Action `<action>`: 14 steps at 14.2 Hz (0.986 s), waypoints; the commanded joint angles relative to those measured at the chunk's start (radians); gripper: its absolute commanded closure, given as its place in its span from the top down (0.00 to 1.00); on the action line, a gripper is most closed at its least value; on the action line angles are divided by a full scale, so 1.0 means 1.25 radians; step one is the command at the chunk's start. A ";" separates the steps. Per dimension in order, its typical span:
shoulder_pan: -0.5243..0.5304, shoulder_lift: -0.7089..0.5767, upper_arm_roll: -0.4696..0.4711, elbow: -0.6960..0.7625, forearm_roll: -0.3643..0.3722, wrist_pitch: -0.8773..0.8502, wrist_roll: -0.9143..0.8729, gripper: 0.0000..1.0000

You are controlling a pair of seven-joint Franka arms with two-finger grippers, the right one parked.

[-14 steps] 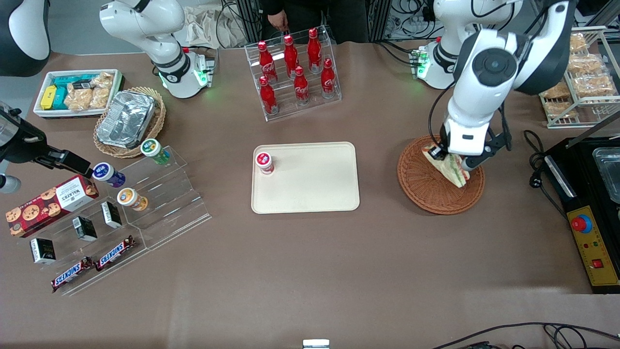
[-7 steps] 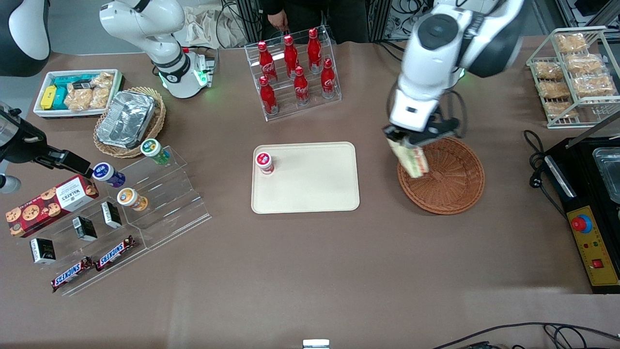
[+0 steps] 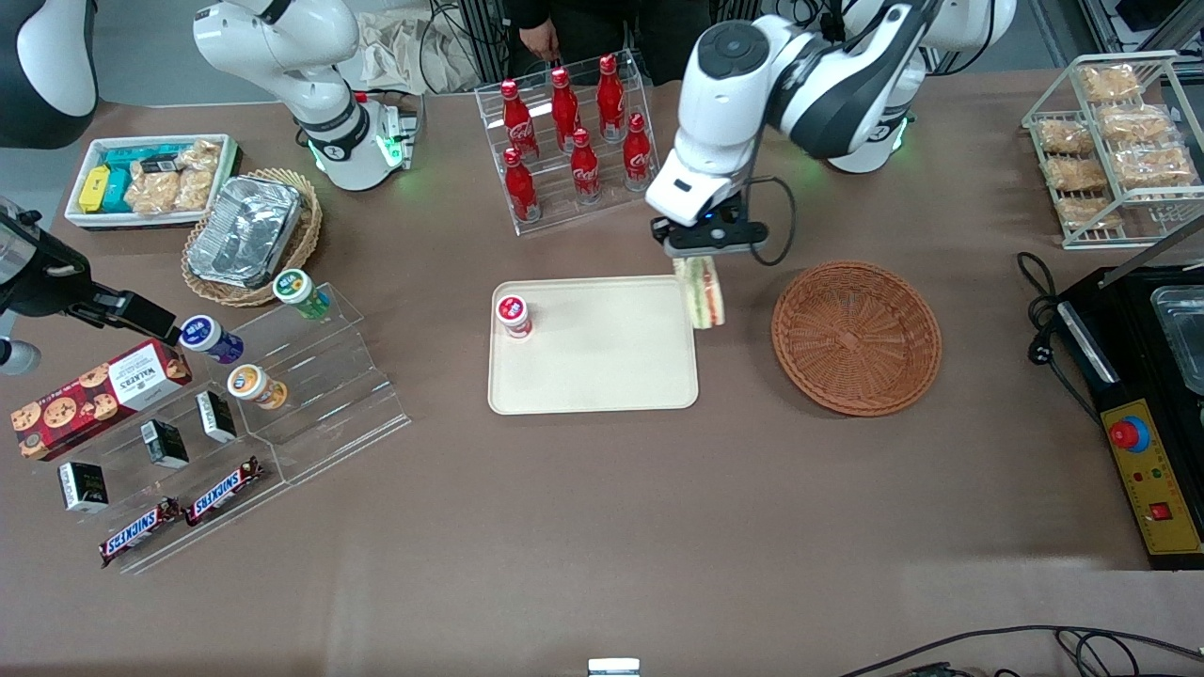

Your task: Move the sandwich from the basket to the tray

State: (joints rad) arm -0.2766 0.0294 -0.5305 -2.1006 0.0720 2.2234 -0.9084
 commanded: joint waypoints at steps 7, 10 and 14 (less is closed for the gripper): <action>-0.050 0.191 0.012 -0.004 0.146 0.133 0.003 0.00; -0.051 0.234 0.013 -0.003 0.191 0.153 0.000 0.00; -0.051 0.286 0.015 0.000 0.238 0.166 -0.019 0.00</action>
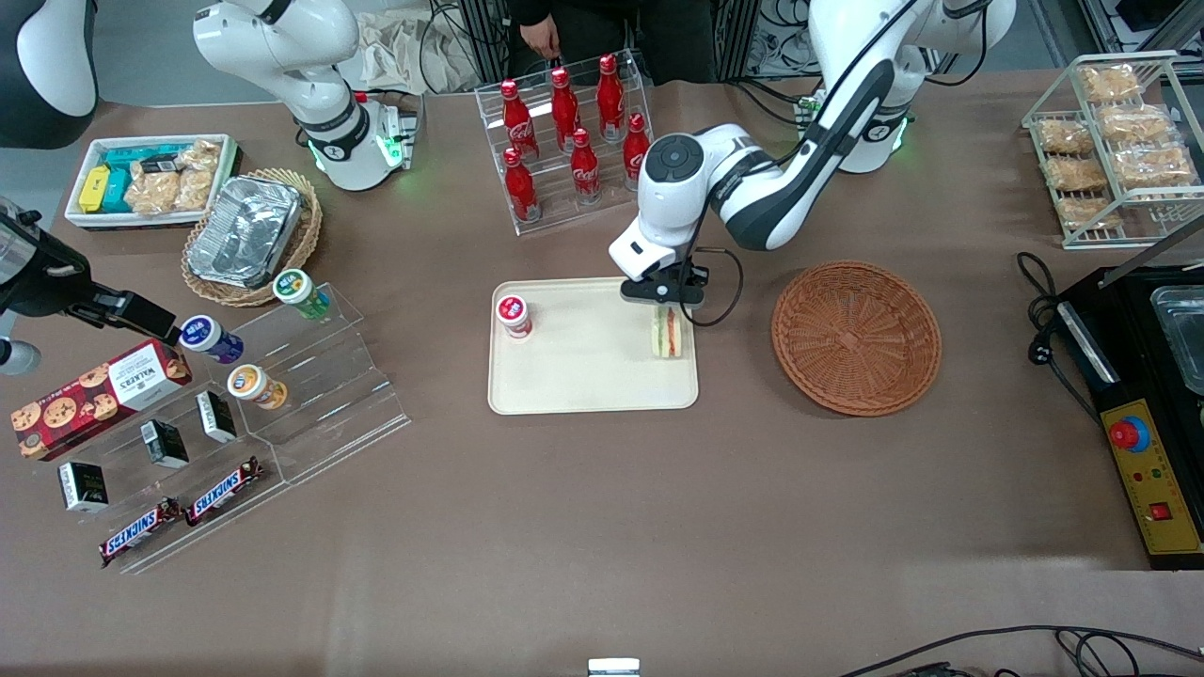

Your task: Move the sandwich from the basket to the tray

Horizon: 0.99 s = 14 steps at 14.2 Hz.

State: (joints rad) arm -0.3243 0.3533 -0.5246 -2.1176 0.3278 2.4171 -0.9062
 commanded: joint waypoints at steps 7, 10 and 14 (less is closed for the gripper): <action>-0.013 0.065 0.038 0.017 0.053 0.046 -0.032 0.00; -0.013 0.066 0.038 0.018 0.054 0.047 -0.031 0.39; -0.011 0.074 0.038 0.031 0.054 0.051 -0.022 1.00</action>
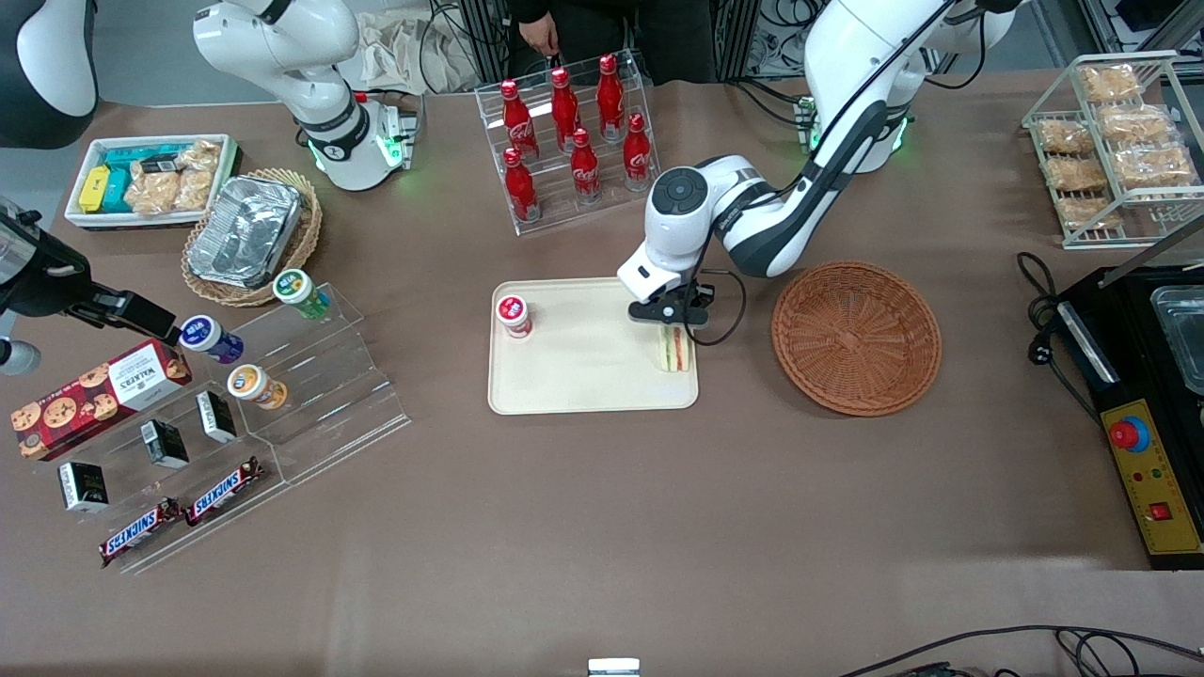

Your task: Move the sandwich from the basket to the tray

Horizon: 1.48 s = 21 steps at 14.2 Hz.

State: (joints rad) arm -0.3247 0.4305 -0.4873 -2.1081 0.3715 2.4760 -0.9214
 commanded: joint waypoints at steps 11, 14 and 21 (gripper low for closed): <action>0.041 -0.151 0.002 0.264 -0.066 -0.380 0.083 1.00; 0.100 -0.219 0.003 0.260 -0.142 -0.416 0.159 1.00; 0.211 -0.320 0.003 0.263 -0.183 -0.549 0.332 1.00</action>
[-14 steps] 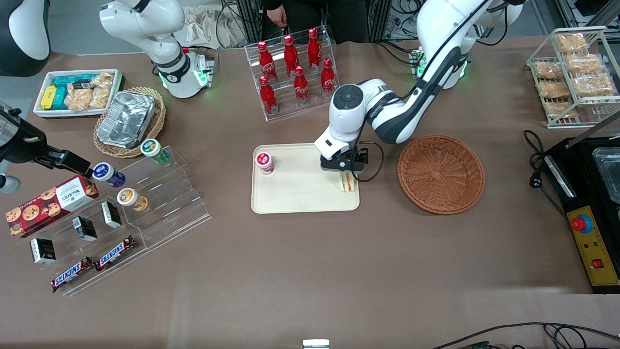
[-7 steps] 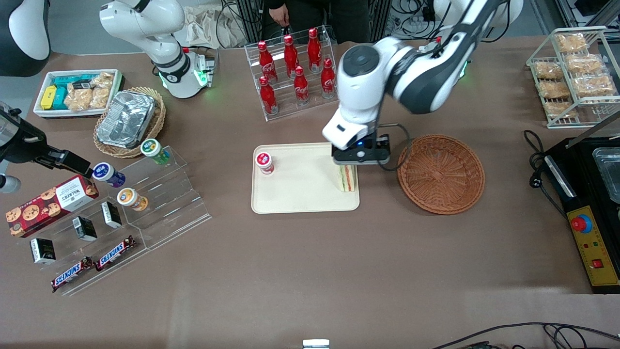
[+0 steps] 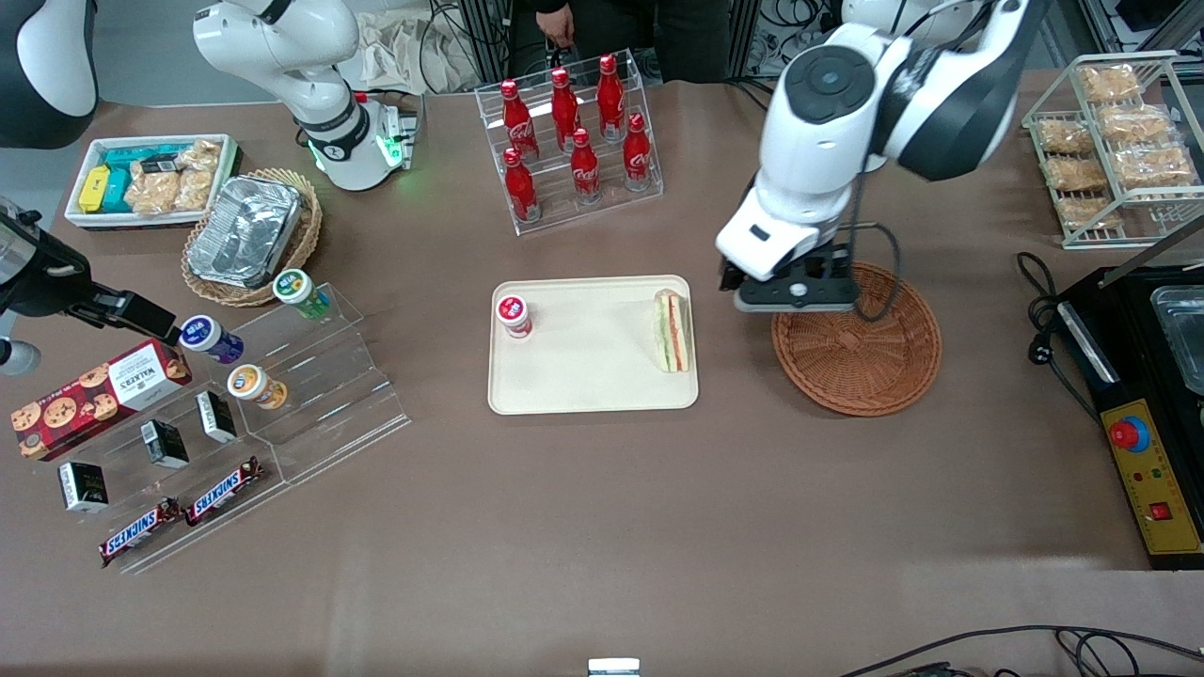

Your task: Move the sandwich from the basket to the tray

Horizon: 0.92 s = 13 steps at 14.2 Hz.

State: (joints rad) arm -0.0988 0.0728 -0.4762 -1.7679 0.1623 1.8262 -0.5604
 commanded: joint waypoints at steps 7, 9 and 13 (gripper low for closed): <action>0.129 -0.083 -0.002 -0.013 -0.043 -0.083 0.156 1.00; 0.115 -0.107 0.061 -0.014 -0.056 -0.102 0.193 1.00; -0.044 -0.208 0.335 -0.081 -0.166 -0.121 0.292 1.00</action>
State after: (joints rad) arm -0.0531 -0.0894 -0.2082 -1.7839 0.0110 1.6768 -0.2391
